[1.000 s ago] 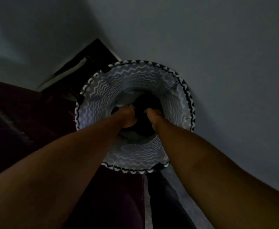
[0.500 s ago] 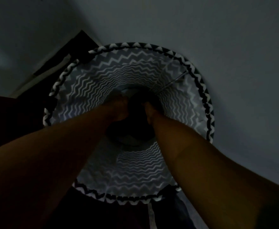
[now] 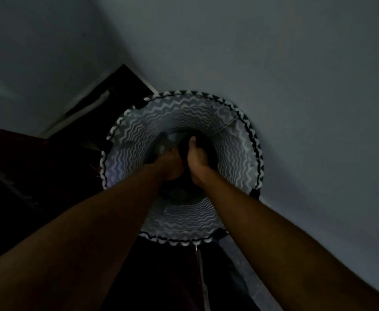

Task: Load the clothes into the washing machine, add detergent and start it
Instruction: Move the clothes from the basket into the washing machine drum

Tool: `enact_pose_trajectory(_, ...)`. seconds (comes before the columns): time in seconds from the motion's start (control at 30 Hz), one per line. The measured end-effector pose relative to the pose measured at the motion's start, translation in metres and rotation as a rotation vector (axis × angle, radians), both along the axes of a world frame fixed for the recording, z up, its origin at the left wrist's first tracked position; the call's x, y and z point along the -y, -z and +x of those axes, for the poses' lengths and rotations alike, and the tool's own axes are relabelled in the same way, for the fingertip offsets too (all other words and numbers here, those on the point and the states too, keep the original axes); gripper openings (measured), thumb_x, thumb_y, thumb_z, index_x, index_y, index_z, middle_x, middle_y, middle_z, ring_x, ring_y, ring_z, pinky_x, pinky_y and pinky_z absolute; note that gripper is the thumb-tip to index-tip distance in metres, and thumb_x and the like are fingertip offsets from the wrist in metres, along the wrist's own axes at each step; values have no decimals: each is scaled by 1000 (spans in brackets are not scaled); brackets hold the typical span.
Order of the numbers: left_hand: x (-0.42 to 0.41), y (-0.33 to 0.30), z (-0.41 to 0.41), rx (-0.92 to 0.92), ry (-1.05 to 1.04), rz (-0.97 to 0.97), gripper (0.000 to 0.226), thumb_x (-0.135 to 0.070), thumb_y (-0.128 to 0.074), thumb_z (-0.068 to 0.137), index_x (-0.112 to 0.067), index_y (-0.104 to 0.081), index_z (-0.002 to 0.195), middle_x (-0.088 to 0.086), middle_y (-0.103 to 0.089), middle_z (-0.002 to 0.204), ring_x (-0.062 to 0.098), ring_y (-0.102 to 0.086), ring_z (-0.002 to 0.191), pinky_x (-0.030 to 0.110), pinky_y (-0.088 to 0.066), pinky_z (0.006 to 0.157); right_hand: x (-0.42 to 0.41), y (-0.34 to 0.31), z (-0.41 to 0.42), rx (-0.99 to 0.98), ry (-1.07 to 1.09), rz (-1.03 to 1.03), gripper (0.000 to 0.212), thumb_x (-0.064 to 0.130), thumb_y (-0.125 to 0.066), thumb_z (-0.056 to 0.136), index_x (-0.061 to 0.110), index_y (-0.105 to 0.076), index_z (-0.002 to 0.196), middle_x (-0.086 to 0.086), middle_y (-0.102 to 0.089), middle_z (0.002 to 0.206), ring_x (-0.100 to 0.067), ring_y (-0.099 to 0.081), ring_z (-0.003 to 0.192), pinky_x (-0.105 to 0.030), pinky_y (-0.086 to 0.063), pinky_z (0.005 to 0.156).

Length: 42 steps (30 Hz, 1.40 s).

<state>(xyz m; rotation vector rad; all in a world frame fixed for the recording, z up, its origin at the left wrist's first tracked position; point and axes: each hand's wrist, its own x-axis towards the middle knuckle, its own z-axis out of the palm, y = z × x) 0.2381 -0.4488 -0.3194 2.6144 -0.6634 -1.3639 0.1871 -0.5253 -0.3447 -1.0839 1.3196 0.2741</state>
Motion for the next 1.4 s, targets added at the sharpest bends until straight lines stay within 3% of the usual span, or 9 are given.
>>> enact_pose_trajectory(0.1,1,-35,-18,-288,-469,-289,47,-46,-41,101,-26,-37,142,3,-56,123,29,-56,116,49,-49,95,-6,-53,-9,85,-152,-14,75,64,-24,97,6,-53,134,-16,-54,135,-32,-52,121,-36,-42,93)
enact_pose_trajectory(0.17,9,-52,-29,-432,-700,-456,48,-53,-28,102,-17,-50,124,-1,-56,97,18,-58,94,45,-43,104,-10,-72,-14,128,-273,-74,74,64,-25,97,5,-59,127,-17,-58,129,-32,-56,117,-34,-44,90)
enact_pose_trajectory(0.33,0,-65,-22,-35,-368,-337,24,-23,-58,96,-5,-65,110,-1,-63,84,16,-62,85,12,-45,66,6,-97,-27,207,-384,-387,60,55,-39,98,6,-73,92,-7,-70,91,-17,-62,76,-30,-49,70)
enact_pose_trajectory(0.43,-3,-77,-12,126,-430,-345,20,-24,-64,90,-7,-66,79,-1,-61,68,12,-57,63,29,-53,69,16,-103,-26,310,-362,-494,28,25,-61,93,6,-77,81,-8,-75,88,-19,-69,78,-39,-56,78)
enact_pose_trajectory(0.6,-11,-114,-4,277,-519,-380,22,-25,-65,88,-11,-67,104,10,-71,100,27,-65,95,25,-43,76,15,-126,-20,308,-460,-557,10,9,-63,84,9,-66,93,-4,-69,99,-12,-62,86,-25,-49,76)
enact_pose_trajectory(0.83,-16,-168,-11,286,-513,-508,28,-31,-71,85,-13,-65,106,8,-69,104,24,-63,99,23,-42,81,-8,-148,-29,330,-745,-392,67,21,-71,86,11,-33,140,-14,-61,123,-32,-61,108,-32,-44,80)
enact_pose_trajectory(0.97,-29,-203,-18,304,-428,-623,25,-26,-67,88,-14,-62,110,2,-67,100,19,-62,93,26,-44,79,-12,-183,-27,330,-606,-535,31,35,-51,87,15,-66,106,-12,-71,99,-30,-67,90,-28,-45,71)
enact_pose_trajectory(1.13,-63,-226,-15,317,-352,-544,67,-16,-70,78,-24,-44,140,10,-56,127,25,-55,115,28,-44,94,-8,-232,-22,337,-535,-579,5,21,-60,76,21,-65,74,-4,-67,72,-26,-66,70,-44,-57,67)
enact_pose_trajectory(1.4,-78,-274,-40,69,-447,-594,109,-21,-86,71,-26,-13,152,6,-53,133,25,-62,107,43,-57,82,-32,-316,-20,463,-490,-605,26,11,-66,77,16,-51,57,3,-46,49,-6,-43,41,-17,-31,36)
